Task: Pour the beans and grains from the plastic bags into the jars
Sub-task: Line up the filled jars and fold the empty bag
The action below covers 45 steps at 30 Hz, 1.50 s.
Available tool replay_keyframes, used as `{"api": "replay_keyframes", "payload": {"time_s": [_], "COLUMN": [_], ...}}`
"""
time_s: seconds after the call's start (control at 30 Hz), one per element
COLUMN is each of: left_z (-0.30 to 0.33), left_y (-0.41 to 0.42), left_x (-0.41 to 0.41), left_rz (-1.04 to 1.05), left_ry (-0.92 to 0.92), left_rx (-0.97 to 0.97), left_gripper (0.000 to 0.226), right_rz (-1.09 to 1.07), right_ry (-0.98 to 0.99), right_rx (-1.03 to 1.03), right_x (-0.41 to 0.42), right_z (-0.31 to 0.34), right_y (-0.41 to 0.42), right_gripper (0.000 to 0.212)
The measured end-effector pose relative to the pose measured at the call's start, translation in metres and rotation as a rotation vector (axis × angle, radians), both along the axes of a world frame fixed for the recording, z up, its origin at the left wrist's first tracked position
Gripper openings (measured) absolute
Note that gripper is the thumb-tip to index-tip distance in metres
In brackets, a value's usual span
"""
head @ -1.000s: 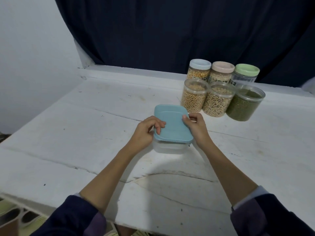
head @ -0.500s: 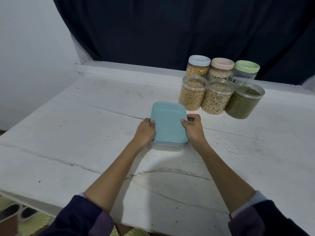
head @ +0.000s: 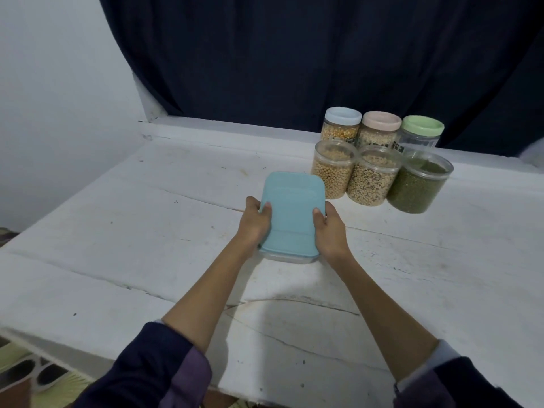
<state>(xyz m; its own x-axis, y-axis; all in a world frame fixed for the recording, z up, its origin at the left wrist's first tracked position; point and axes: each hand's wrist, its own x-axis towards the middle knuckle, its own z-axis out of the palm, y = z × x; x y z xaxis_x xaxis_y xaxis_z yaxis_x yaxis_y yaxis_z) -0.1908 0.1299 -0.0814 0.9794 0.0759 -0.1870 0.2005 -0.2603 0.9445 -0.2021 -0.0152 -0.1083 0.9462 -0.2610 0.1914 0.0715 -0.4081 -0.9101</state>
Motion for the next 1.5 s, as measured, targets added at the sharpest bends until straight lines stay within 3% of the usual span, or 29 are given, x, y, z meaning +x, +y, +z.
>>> {"api": "replay_keyframes", "payload": {"time_s": [0.1, 0.17, 0.27, 0.37, 0.4, 0.47, 0.53, 0.63, 0.77, 0.83, 0.97, 1.1, 1.27, 1.37, 1.5], "left_z": [-0.005, -0.006, -0.009, -0.011, -0.011, -0.012, -0.011, 0.006, 0.042, 0.049, 0.049, 0.050, 0.020, 0.010, 0.014], "left_y": [-0.001, -0.001, 0.001, 0.002, 0.000, -0.005, -0.005, -0.002, -0.011, -0.014, -0.016, -0.013, -0.012, -0.011, -0.004], "left_x": [-0.002, -0.003, -0.008, -0.017, -0.021, -0.028, -0.030, -0.024, -0.009, -0.005, -0.004, -0.004, -0.014, -0.014, -0.002], "left_rz": [0.032, 0.073, 0.100, 0.079, 0.061, 0.040, 0.007, -0.048, 0.011, 0.076, 0.154, 0.115, 0.033, 0.151, 0.367], "left_ry": [-0.013, 0.017, -0.004, -0.131, -0.172, -0.241, -0.259, -0.282, -0.333, -0.351, -0.385, -0.404, -0.382, -0.361, -0.262], "left_rx": [-0.066, -0.152, -0.149, -0.170, -0.159, -0.133, -0.147, -0.267, -0.267, -0.268, -0.298, -0.322, -0.097, -0.161, -0.346], "left_gripper": [0.033, 0.051, 0.056, 0.063, 0.058, 0.040, 0.045, 0.066, 0.047, 0.041, 0.041, 0.044, 0.062, 0.062, 0.051], "right_rz": [0.019, 0.054, 0.057, 0.060, 0.087, 0.097, 0.052, -0.043, -0.038, 0.011, 0.062, -0.044, -0.178, -0.051, 0.042], "right_ry": [-0.090, -0.178, -0.154, 0.001, 0.024, 0.025, 0.010, -0.063, -0.172, -0.194, -0.171, -0.196, -0.257, -0.235, -0.138], "right_rx": [0.006, 0.041, 0.148, 0.413, 0.507, 0.570, 0.554, 0.532, 0.312, 0.296, 0.311, 0.262, 0.509, 0.574, 0.474], "right_x": [-0.004, -0.009, -0.013, -0.009, -0.008, -0.007, -0.008, -0.010, -0.016, -0.017, -0.016, -0.013, -0.006, -0.005, -0.012], "right_z": [0.000, 0.000, 0.005, 0.029, 0.040, 0.058, 0.068, 0.072, 0.072, 0.075, 0.084, 0.089, 0.109, 0.110, 0.079], "right_y": [0.002, 0.006, 0.007, 0.004, 0.002, -0.002, -0.004, -0.003, 0.003, 0.003, 0.006, 0.008, 0.004, 0.005, 0.015], "right_gripper": [0.029, 0.031, 0.026, 0.053, 0.061, 0.047, 0.031, 0.033, 0.028, 0.022, 0.040, 0.036, 0.029, 0.037, 0.071]}}
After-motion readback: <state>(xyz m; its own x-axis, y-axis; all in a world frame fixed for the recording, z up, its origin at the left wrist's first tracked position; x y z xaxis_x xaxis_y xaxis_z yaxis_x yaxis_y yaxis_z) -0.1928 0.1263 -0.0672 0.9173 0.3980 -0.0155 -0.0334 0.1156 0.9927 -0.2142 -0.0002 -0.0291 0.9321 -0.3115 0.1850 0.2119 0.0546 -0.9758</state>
